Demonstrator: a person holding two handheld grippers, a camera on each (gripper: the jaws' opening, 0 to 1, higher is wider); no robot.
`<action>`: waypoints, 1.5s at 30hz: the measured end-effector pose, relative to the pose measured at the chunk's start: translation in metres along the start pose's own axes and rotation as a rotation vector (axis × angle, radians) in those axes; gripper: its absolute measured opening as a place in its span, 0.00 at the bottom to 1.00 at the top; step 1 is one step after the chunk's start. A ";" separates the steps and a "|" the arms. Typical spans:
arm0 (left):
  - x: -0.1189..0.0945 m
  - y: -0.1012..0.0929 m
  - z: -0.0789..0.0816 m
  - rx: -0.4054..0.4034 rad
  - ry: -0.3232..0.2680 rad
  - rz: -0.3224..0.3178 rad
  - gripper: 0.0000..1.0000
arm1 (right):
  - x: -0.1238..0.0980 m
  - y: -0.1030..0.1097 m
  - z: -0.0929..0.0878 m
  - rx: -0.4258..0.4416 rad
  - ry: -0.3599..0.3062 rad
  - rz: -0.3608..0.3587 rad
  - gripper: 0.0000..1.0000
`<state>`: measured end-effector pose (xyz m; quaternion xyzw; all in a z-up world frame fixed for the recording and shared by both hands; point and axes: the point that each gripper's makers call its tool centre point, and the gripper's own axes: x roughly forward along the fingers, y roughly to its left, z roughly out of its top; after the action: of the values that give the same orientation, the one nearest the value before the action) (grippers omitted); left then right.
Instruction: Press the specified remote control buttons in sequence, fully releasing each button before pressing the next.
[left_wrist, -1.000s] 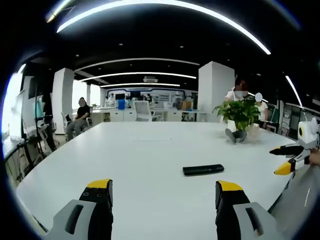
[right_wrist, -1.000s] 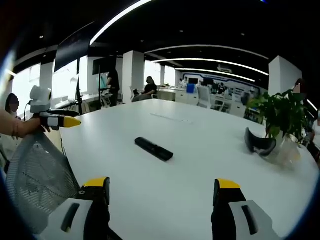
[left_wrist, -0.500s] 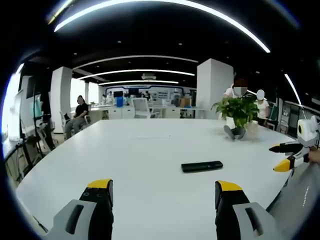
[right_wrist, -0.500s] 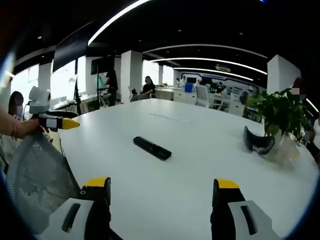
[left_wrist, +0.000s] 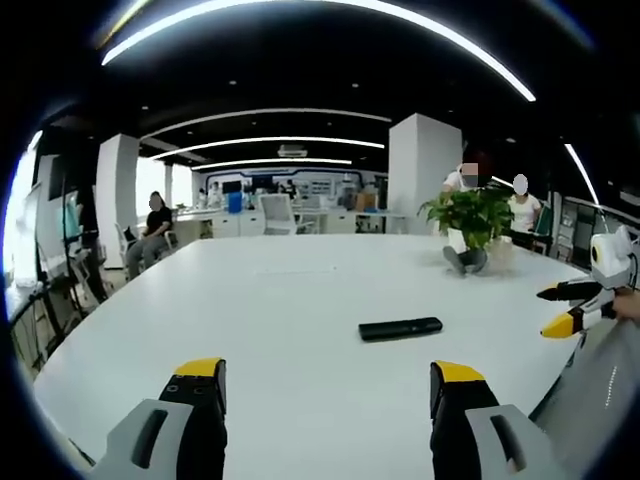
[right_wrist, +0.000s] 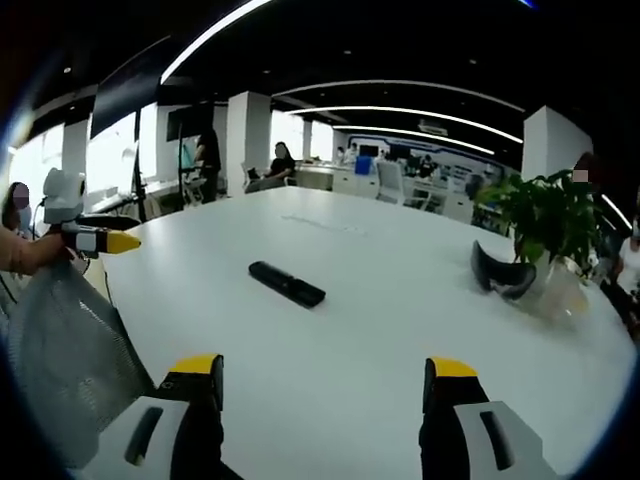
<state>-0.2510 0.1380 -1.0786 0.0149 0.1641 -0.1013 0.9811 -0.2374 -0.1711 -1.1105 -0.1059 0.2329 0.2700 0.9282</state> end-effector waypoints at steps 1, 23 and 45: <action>0.000 0.000 -0.001 0.010 0.003 -0.002 0.86 | 0.000 0.001 0.000 -0.008 -0.002 0.004 0.80; 0.001 -0.026 -0.004 0.046 0.012 -0.136 0.87 | -0.007 -0.020 -0.008 0.030 0.038 -0.095 0.75; 0.069 -0.077 0.003 0.007 0.361 -0.633 0.83 | -0.004 -0.015 -0.021 0.063 0.089 -0.029 0.66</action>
<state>-0.2014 0.0488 -1.0975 -0.0155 0.3309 -0.3963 0.8563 -0.2399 -0.1917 -1.1257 -0.0917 0.2807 0.2441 0.9237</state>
